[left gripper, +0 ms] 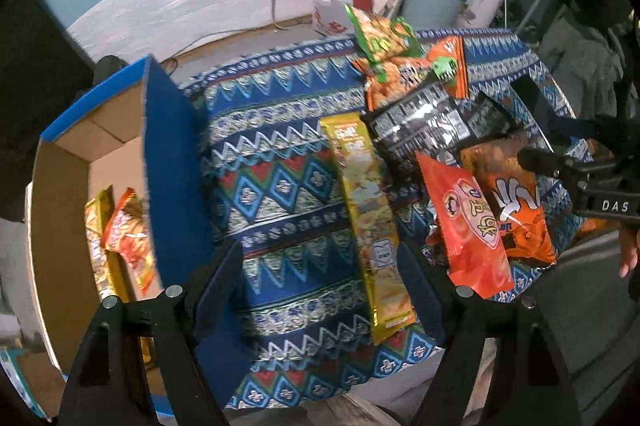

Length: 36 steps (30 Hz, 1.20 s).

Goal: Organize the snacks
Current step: 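Move both tools back over the snack pile, then grasp a yellow bar bag with the left tool while the right tool grasps the orange-white chip bag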

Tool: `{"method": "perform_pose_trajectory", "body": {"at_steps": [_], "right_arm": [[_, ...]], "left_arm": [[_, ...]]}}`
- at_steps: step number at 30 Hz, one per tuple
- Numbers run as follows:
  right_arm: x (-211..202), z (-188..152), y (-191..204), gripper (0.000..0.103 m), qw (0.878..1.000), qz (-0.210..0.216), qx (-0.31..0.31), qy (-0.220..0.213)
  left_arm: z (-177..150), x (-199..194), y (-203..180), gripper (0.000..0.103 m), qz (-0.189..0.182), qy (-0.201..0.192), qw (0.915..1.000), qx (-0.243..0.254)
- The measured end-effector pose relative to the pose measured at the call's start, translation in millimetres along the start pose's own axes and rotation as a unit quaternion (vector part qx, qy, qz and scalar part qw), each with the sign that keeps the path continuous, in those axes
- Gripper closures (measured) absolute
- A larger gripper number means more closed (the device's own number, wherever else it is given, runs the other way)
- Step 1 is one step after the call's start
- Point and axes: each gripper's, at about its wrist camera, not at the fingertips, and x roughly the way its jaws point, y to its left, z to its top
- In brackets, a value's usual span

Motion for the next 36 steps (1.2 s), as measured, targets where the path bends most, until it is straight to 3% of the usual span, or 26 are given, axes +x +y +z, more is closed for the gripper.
{"method": "perform_pose_trajectory", "body": {"at_steps": [8,22,30,32,34,36], "right_arm": [[31,-33,-19,0.023,0.998,0.012,0.038,0.047],[65,-37,-31,0.022,0.993,0.042,0.083,0.071],[81,-41,-23,0.023,0.994,0.025,0.047,0.095],[81,-44,-20,0.028,0.995,0.009,0.017,0.099],[80,-46,-19,0.044,0.995,0.007,-0.001,0.098],[77,-46,-19,0.049,0.995,-0.006,-0.022,0.097]], "left_arm": [[3,30,-17,0.023,-0.009,0.03,0.9995,0.003],[13,70,-25,0.023,0.004,0.064,0.9979,-0.002],[19,88,-34,0.023,0.004,0.082,0.9966,0.004],[21,92,-38,0.022,0.003,0.088,0.9961,0.006],[22,98,-42,0.023,0.005,0.093,0.9956,0.007],[24,103,-44,0.023,0.008,0.096,0.9953,0.01]]}}
